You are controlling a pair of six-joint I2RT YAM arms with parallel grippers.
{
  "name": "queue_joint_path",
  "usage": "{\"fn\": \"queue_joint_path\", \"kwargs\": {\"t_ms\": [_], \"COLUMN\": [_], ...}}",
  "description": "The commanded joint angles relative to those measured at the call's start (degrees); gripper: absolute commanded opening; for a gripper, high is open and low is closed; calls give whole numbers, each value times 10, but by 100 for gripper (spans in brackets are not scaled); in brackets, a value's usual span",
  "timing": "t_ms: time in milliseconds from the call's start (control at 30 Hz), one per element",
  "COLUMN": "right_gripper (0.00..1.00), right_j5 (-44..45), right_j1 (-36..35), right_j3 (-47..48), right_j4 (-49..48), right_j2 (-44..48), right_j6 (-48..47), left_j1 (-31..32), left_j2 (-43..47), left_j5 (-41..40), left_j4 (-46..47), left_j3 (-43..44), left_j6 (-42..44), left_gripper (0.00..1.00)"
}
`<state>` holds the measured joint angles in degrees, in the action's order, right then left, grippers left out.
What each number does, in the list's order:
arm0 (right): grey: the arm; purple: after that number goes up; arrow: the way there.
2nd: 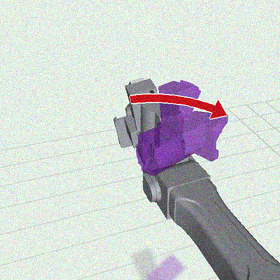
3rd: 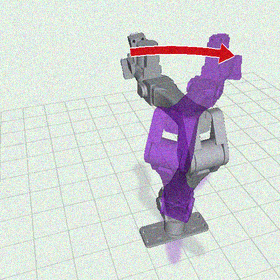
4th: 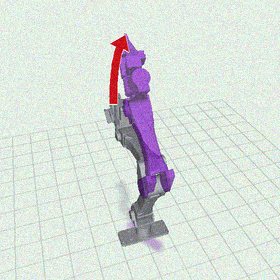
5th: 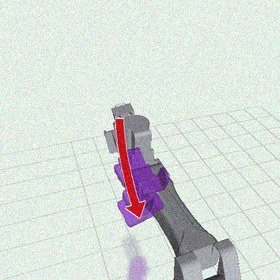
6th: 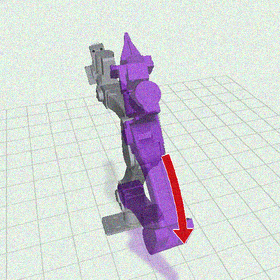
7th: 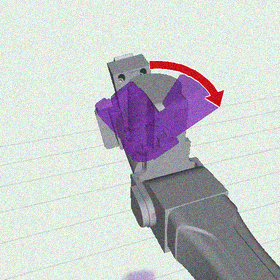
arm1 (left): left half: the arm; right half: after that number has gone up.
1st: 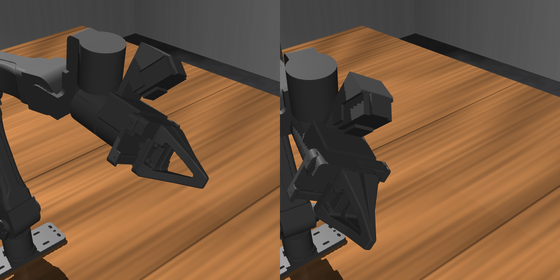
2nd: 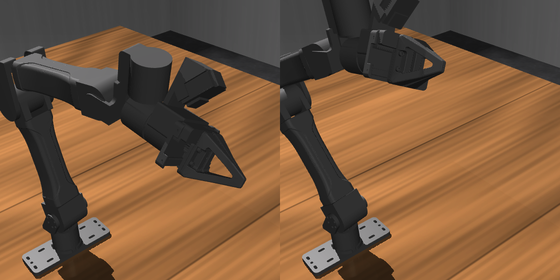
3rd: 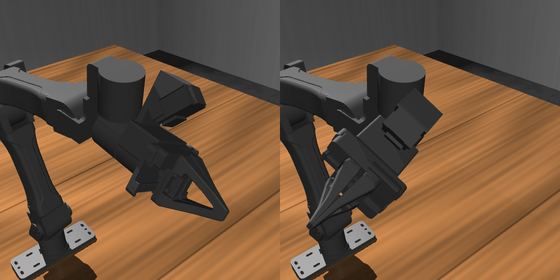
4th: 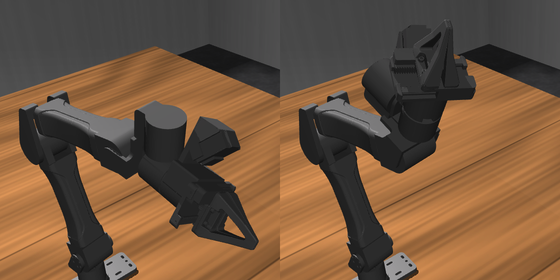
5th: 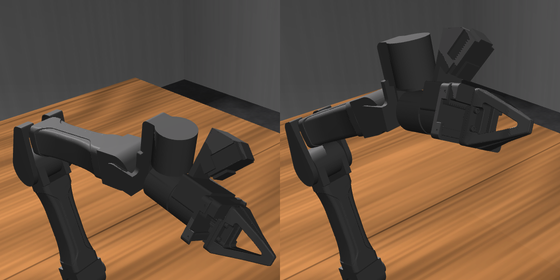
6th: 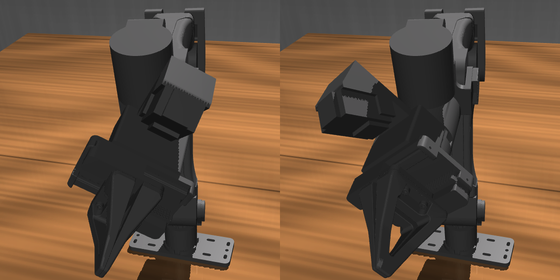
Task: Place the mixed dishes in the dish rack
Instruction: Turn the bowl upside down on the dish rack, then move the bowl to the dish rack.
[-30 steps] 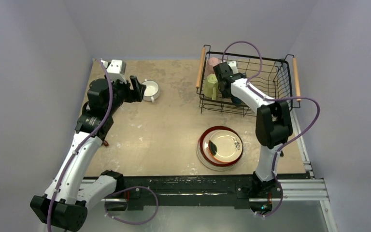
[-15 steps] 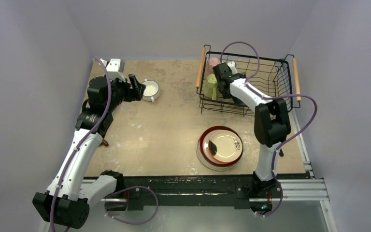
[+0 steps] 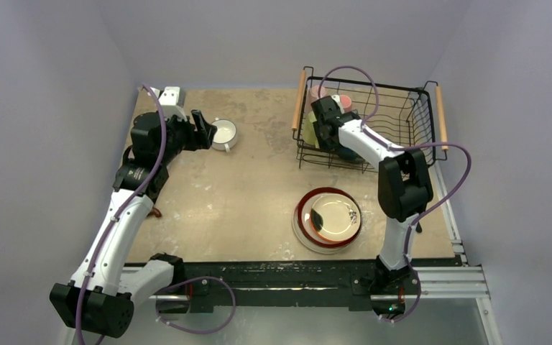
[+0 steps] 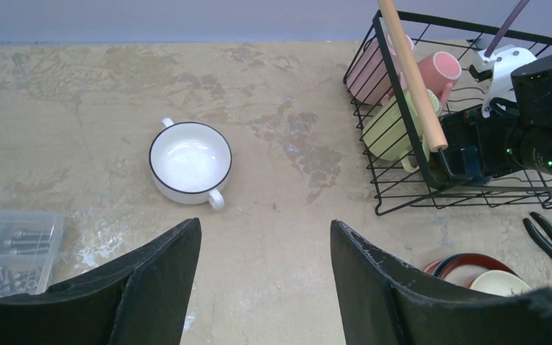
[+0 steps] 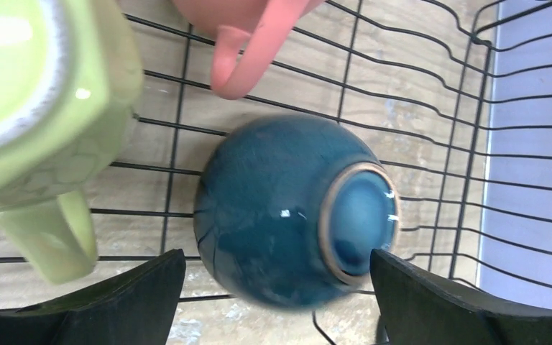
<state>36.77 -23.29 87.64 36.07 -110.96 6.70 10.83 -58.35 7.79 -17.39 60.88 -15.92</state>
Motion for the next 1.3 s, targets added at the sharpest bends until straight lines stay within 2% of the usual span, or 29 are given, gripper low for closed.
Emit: {"fn": "queue_joint_path", "kwargs": {"t_ms": [0, 133, 267, 400, 633, 933, 1133, 1267], "right_gripper": [99, 99, 99, 95, 83, 81, 79, 79], "right_j5": [-43, -93, -106, -151, -295, -300, -340, -349], "right_j1": [-2, -1, 17, 66, 187, 191, 191, 191], "right_j3": [-1, -8, -29, -72, -146, -200, -239, -232], "right_j4": [-16, -31, -54, -89, -127, -134, -190, -212], "right_j2": [41, 71, 115, 160, 198, 196, 185, 169], "right_j6": [5, 21, 55, 95, 148, 146, 145, 143], "left_j1": [-5, -5, -6, -6, -6, -6, -6, -6], "left_j2": [0, 0, -1, 0, -1, -6, -7, -9], "left_j5": [9, 8, 10, 11, 15, 20, 21, 21], "left_j4": [13, 12, 11, 10, 9, 8, 6, 6], "left_j3": [26, 26, 26, 27, 28, 29, 29, 29], "left_j6": [-8, -8, -8, -10, -12, -16, -17, -18], "left_gripper": [65, 65, 65, 65, 65, 65, 65, 65]}}
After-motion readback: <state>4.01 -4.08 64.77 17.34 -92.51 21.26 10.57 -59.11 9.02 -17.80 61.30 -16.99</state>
